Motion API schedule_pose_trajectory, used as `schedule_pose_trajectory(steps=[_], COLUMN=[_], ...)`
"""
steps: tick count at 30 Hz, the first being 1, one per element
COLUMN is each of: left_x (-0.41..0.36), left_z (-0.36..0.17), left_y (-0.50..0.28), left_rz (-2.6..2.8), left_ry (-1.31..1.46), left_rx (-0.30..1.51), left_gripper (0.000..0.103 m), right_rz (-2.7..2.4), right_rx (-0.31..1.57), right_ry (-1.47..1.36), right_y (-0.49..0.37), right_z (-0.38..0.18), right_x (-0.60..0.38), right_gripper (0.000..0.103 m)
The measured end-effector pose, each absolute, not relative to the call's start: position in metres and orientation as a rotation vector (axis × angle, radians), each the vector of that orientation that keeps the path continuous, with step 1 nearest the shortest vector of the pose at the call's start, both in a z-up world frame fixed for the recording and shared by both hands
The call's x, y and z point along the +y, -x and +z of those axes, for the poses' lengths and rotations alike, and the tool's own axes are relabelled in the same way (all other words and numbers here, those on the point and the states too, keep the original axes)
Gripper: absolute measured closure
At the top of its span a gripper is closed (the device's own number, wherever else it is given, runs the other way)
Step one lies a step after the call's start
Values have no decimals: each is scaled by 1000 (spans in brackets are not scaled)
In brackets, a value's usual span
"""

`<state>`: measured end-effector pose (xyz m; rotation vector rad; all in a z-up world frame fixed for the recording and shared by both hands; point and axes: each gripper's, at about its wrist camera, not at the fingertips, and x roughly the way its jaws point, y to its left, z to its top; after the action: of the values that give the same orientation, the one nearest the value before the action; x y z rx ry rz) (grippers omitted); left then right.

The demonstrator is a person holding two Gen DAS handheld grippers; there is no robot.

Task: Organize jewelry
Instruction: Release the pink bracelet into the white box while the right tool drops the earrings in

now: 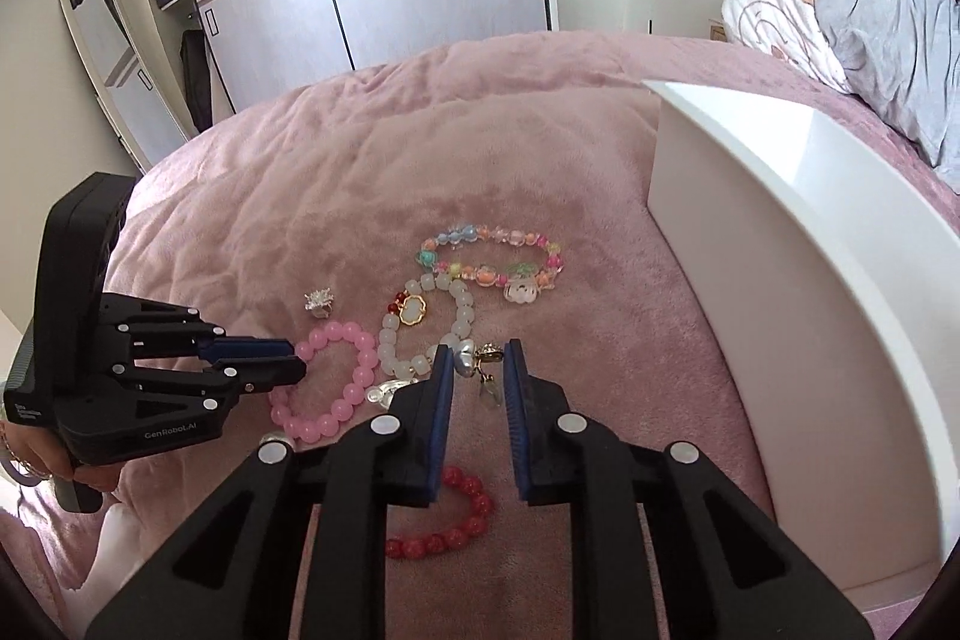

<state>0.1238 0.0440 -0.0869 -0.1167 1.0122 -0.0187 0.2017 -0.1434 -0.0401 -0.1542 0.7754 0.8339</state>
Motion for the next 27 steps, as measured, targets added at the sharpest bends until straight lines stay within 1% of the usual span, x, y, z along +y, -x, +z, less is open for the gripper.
schedule_pose_trajectory(steps=[7,17,23,27], left_x=[29,8,-19,-49], left_z=[-37,44,95,117], left_y=[-120,-140,-167,-195], left_rz=[-35,-46,-94,-130], left_ry=[35,-70,-114,-130], left_rx=[925,836,798,794], left_gripper=[87,87,87,87], right_rz=[816,761,712,679], right_rx=[683,589,545,531], right_ry=[100,18,-11,-21], right_y=[-198,-207,-215,-221], right_z=[-1,43,62,68], right_x=[-168,-216,-243,-261], right_gripper=[85,85,85,85])
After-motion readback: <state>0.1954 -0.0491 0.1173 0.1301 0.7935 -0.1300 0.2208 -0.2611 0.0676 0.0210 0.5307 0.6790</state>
